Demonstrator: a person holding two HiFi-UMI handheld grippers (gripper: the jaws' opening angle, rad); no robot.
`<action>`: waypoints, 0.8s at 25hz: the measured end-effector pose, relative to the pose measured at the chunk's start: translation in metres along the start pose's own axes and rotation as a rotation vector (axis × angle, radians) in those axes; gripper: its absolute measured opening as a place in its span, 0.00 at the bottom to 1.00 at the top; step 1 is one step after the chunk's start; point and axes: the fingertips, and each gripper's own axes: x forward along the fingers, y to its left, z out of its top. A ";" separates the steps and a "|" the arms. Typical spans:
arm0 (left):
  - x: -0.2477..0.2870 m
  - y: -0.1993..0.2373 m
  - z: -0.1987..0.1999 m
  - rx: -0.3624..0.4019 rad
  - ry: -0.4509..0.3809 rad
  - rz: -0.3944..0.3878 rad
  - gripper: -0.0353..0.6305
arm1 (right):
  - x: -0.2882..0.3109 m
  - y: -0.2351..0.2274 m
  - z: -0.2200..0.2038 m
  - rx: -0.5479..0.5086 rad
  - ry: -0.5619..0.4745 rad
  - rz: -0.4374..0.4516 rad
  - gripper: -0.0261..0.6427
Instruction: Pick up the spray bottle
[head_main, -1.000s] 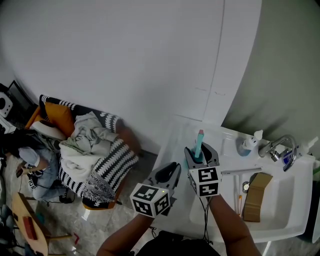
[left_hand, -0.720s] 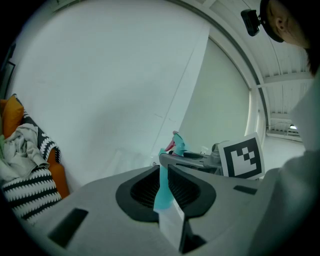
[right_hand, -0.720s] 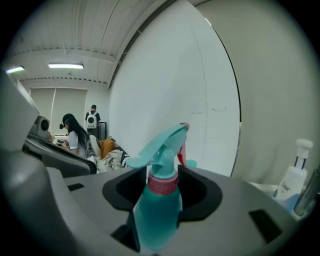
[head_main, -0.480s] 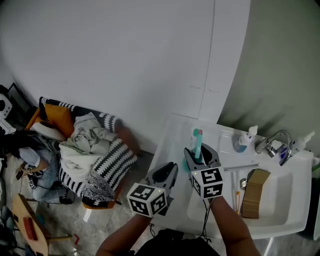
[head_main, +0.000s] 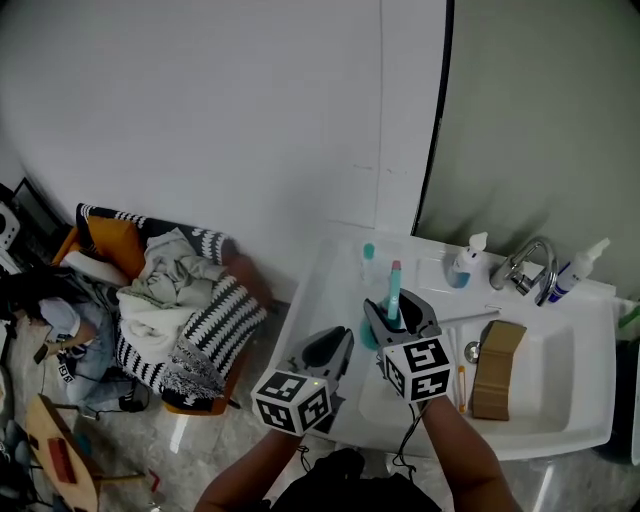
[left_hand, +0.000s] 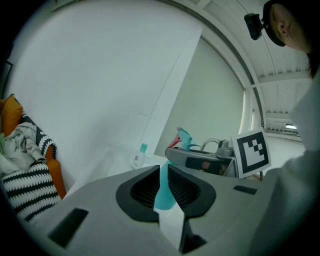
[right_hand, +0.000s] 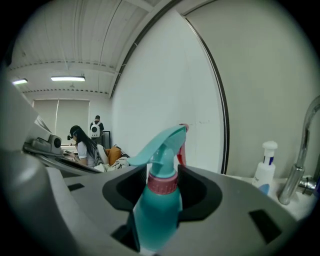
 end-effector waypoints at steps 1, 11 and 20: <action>-0.002 -0.006 -0.002 0.000 -0.001 -0.002 0.10 | -0.007 0.000 0.000 -0.001 0.000 0.002 0.32; -0.021 -0.057 -0.014 -0.001 -0.025 -0.013 0.10 | -0.075 0.011 0.005 -0.021 -0.024 0.039 0.32; -0.037 -0.088 -0.025 0.004 -0.039 -0.006 0.10 | -0.122 0.022 -0.003 -0.022 -0.019 0.065 0.32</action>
